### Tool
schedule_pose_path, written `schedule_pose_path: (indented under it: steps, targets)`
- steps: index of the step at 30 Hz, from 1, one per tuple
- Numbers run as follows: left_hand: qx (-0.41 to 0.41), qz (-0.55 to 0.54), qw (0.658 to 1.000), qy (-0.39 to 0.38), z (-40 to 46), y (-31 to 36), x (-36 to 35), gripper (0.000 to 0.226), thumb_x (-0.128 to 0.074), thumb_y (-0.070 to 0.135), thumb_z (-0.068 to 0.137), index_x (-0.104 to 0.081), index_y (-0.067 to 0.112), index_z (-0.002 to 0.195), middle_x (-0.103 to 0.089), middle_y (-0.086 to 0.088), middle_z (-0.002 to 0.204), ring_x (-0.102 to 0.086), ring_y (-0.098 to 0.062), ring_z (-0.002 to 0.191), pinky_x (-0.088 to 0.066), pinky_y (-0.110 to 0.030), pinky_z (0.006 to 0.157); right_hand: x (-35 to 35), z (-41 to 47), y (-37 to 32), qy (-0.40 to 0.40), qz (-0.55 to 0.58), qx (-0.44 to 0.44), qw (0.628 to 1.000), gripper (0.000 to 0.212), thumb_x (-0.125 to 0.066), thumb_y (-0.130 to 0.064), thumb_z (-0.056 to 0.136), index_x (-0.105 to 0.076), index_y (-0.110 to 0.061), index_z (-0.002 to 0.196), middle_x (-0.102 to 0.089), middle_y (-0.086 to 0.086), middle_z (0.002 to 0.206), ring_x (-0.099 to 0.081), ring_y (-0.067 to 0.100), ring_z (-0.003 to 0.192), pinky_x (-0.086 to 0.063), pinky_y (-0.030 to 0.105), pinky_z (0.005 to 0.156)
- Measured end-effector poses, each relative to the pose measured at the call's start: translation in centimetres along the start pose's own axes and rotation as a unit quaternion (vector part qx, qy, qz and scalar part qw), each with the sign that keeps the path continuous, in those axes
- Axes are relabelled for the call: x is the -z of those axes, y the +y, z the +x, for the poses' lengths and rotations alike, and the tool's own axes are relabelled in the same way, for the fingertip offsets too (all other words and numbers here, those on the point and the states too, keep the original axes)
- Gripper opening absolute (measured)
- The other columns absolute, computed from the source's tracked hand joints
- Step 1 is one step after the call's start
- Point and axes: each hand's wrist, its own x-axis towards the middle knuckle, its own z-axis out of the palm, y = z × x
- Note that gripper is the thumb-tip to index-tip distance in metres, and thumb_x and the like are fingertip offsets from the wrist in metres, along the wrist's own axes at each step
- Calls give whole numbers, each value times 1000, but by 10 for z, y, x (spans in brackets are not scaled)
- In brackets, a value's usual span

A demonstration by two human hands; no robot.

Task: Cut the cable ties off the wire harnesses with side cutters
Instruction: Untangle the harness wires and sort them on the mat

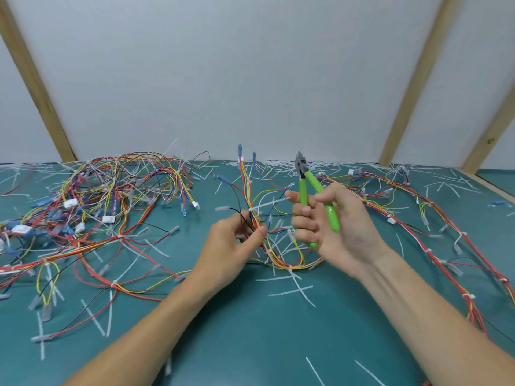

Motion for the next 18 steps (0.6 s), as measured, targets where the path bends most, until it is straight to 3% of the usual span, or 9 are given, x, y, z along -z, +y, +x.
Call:
schedule_pose_path:
  steps: [3,5,7,11,14,16,18]
  targets:
    - [-3,19,1000,22,-1,0,-1,13,-69,17,93,-65,15,81,-63,14,61,-54,-4,55,-48,-28,57,-2,-1,3,39,-53,58,996,39,-49,-19,82,-63,-2,114,-57,2,80,-46,12,63,-42,24,52]
    - [3,16,999,36,-2,1,-2,14,-71,19,92,-66,16,80,-65,14,61,-56,-3,52,-48,-23,56,-7,-3,6,79,-108,97,986,26,-45,-13,101,-67,-5,113,-68,4,86,-60,14,70,-54,27,62]
    - [17,0,999,46,-2,0,-2,14,-73,22,91,-67,18,80,-68,10,62,-59,-9,50,-50,-25,54,-12,-4,10,109,-159,153,969,20,-49,-13,106,-67,-7,107,-67,2,82,-62,15,71,-57,29,64]
    - [63,-69,995,43,0,-1,-2,18,-71,26,92,-69,10,84,-74,-2,71,-64,-20,48,-45,-20,45,-20,-9,19,93,-267,251,926,11,-63,-10,101,-62,-12,90,-54,1,68,-53,14,59,-55,29,57]
    - [79,-92,992,25,0,1,-1,18,-66,27,96,-68,11,86,-75,0,74,-68,-19,53,-43,-21,41,-26,-6,37,57,-302,230,923,13,-70,-21,88,-58,-17,85,-54,-2,65,-56,17,56,-53,27,57]
    - [74,-96,993,10,0,3,-1,17,-63,25,98,-70,13,90,-76,2,78,-70,-18,60,-46,-23,43,-23,-3,49,115,-360,234,896,21,-73,-28,83,-54,-21,85,-54,-4,67,-53,15,58,-48,31,59]
    - [46,-88,995,-3,-1,6,-1,15,-61,23,99,-72,15,93,-76,5,83,-72,-13,71,-50,-22,55,-13,0,52,171,-429,242,853,28,-81,-31,82,-54,-30,86,-59,-4,72,-51,12,60,-49,33,61]
